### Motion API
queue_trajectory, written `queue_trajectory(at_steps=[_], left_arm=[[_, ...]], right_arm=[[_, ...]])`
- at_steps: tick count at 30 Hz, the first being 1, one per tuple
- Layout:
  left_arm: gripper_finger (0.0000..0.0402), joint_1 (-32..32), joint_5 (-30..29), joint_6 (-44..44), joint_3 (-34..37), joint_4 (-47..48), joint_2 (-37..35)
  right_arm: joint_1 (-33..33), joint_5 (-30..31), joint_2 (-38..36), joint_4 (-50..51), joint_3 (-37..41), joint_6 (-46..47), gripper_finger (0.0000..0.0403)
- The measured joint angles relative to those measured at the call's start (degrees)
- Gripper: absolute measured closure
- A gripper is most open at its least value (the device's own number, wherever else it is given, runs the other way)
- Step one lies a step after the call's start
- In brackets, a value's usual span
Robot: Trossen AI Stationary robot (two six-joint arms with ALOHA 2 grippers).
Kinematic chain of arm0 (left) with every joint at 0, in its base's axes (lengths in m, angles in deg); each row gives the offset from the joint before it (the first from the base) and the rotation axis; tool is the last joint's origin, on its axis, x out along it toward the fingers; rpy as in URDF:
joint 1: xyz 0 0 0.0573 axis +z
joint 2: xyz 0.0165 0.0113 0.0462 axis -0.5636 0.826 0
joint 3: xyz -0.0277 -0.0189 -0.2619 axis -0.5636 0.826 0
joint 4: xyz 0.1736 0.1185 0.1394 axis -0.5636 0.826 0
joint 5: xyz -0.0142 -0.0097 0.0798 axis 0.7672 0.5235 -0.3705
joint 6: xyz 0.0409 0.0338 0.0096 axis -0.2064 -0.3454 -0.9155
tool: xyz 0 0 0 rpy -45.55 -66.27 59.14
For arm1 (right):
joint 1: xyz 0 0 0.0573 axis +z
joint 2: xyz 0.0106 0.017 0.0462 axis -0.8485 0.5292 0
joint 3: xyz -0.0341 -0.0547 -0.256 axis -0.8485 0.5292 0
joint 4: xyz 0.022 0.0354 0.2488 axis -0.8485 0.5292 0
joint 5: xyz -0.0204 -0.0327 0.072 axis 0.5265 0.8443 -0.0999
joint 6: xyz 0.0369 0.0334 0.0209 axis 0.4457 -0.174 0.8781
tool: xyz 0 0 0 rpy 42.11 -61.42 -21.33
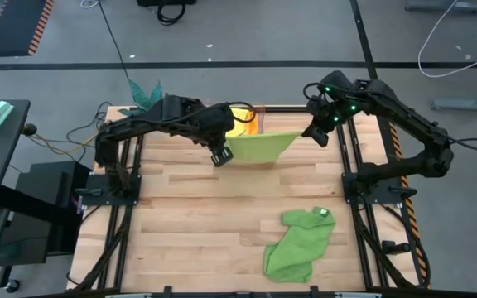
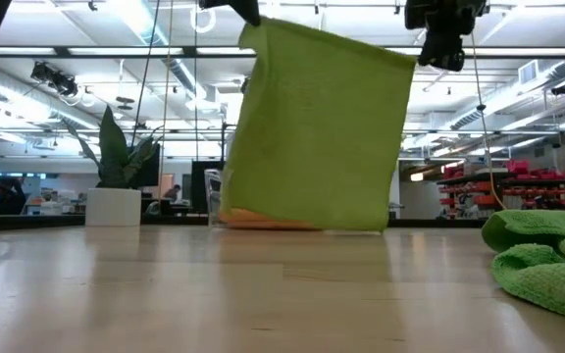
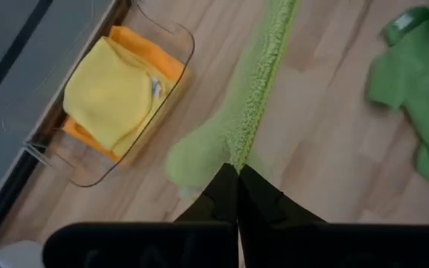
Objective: Fold microfiber towels
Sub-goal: Fold the light green towel
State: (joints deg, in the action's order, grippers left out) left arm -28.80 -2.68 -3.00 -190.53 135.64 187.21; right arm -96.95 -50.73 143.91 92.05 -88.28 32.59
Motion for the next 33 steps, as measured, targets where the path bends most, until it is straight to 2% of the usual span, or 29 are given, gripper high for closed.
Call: queue_trajectory(at_steps=[7, 15, 17, 20, 22, 28, 33], left_arm=[[0.04, -0.63, 4.04, 1.61, 0.53, -0.34, -0.74], [0.0398, -0.69, 5.44, 3.64, 0.53, 0.31, -0.79], [0.0388, -0.64, 6.56, 3.99, 0.53, 0.55, -0.89], [0.0366, -0.73, 7.48, 6.36, 0.57, 5.93, -1.61], [0.0354, -0.8, 7.47, 7.35, 0.35, 3.16, -1.8], [0.0336, -0.82, 7.15, 12.55, 0.53, 3.13, -1.43], [0.0332, -1.36, 7.26, 14.18, 2.13, -6.93, 1.53]], right_arm=[[0.0, 0.27, -1.2, -1.11, 0.09, 0.1, 0.0403], [-0.04, -0.55, -1.01, -1.9, 0.13, 0.24, 0.0403], [-0.04, -0.43, -1.01, -2.13, 0.13, 0.24, 0.0403], [-0.51, 3.66, -1.14, 0.44, 0.51, 0.26, 0.0403], [-0.55, 4.36, -1.07, -1.64, 0.28, -0.08, 0.0403], [-1.04, 3.53, -1.47, -2.9, 0.31, -1.04, 0.0403], [-0.83, 2.08, -1.55, -4.19, 0.07, -0.85, 0.0403]])
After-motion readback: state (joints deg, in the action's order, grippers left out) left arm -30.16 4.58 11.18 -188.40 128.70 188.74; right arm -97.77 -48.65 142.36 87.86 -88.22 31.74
